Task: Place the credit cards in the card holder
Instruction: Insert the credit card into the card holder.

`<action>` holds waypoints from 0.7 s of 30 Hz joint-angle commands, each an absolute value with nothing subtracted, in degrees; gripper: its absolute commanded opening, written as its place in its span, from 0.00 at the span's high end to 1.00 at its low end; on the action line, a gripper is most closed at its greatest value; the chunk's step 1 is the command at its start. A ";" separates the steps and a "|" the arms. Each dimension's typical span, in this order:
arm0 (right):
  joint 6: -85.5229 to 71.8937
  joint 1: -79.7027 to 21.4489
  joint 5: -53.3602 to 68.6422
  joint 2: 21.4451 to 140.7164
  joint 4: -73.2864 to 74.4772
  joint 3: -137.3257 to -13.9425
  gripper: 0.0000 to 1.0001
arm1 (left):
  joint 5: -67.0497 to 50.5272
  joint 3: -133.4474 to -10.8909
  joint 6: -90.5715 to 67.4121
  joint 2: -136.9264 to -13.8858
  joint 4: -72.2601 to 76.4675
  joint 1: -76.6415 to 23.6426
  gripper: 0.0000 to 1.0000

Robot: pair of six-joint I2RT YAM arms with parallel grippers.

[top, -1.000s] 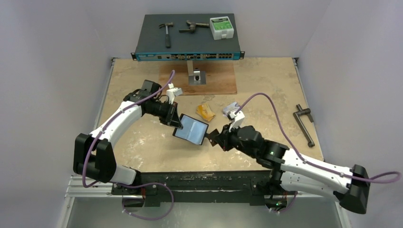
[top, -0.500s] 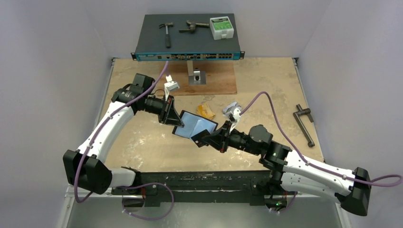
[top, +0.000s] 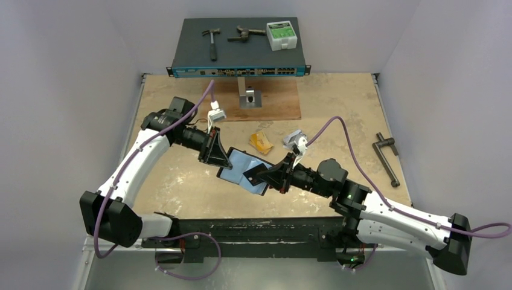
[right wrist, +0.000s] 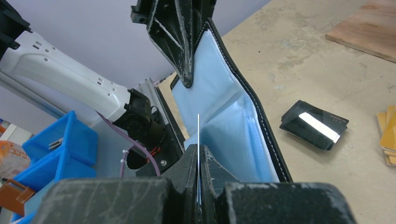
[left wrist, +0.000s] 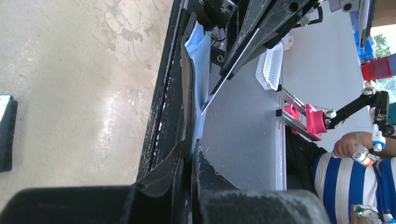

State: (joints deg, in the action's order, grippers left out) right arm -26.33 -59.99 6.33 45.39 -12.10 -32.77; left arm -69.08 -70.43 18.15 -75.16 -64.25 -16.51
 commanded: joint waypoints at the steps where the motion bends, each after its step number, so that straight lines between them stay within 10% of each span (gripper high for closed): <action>1: -26.31 -59.77 4.81 46.50 -14.12 -35.07 1.00 | -73.22 -73.21 21.41 -73.25 -65.05 -16.36 1.00; 21: -29.94 -56.73 8.38 47.94 -21.81 -31.83 1.00 | -74.93 -73.13 24.43 -71.94 -65.97 -16.78 1.00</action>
State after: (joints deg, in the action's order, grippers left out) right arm -29.30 -57.25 6.70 47.62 -16.86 -32.27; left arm -70.63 -70.96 22.20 -73.80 -65.47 -16.56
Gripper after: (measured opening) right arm 0.004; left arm 0.031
